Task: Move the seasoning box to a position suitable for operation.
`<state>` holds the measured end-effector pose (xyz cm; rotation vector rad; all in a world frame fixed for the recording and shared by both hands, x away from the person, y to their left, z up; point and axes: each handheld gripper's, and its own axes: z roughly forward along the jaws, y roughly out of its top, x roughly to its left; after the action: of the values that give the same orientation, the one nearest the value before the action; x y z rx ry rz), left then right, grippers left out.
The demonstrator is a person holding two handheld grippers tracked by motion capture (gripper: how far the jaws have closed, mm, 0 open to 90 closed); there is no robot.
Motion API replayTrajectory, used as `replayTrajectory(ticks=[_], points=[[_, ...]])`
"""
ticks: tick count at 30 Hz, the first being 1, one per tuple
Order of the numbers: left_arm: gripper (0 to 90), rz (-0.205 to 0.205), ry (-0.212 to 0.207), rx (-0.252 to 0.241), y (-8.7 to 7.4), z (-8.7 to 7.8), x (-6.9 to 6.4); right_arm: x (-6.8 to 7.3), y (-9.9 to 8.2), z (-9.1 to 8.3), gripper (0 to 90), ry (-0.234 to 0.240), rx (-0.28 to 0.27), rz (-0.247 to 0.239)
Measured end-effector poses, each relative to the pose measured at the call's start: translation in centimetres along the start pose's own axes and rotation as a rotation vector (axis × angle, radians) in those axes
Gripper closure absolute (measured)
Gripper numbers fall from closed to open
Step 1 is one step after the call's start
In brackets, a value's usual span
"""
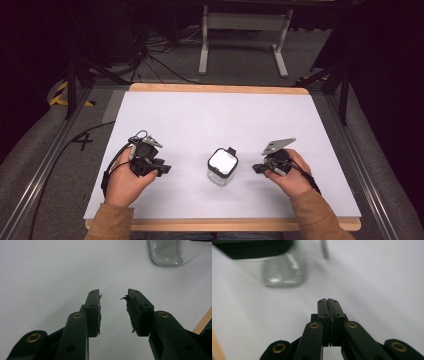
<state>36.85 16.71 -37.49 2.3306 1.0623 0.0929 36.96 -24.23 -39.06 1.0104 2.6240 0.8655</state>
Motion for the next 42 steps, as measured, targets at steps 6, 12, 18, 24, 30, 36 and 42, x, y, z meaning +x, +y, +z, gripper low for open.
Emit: replayTrajectory(ticks=[6, 12, 18, 24, 30, 36, 42], points=[[63.8, 0.016, -0.003, 0.011, 0.4, 0.2, -0.3, -1.9, -1.1, -1.1, 89.7, -0.021, -0.037, 0.067], [62.9, 0.027, -0.012, 0.004, 0.7, 0.3, -0.6, -2.1, -1.4, -1.4, 89.5, -0.023, -0.054, 0.083], [68.6, 0.022, -0.013, -0.096, 1.6, 0.6, -1.5, -2.1, -1.5, -1.5, 89.0, -0.011, -0.066, 0.083], [81.5, 0.070, -0.058, -0.125, 2.8, 2.2, -2.8, -2.2, -2.3, -2.3, 88.4, -0.020, -0.086, 0.092], [83.5, 0.073, -0.109, -0.177, 4.4, 4.4, -4.2, -1.9, -2.8, -2.8, 87.4, 0.038, -0.122, 0.072], [78.1, 0.107, -0.062, -0.157, 5.1, 6.9, -5.1, -1.2, -3.2, -3.2, 87.0, 0.061, -0.128, 0.041], [80.9, 0.147, -0.082, -0.152, 5.1, 8.0, -5.2, -1.2, -3.5, -3.3, 86.9, 0.073, -0.132, 0.040]])
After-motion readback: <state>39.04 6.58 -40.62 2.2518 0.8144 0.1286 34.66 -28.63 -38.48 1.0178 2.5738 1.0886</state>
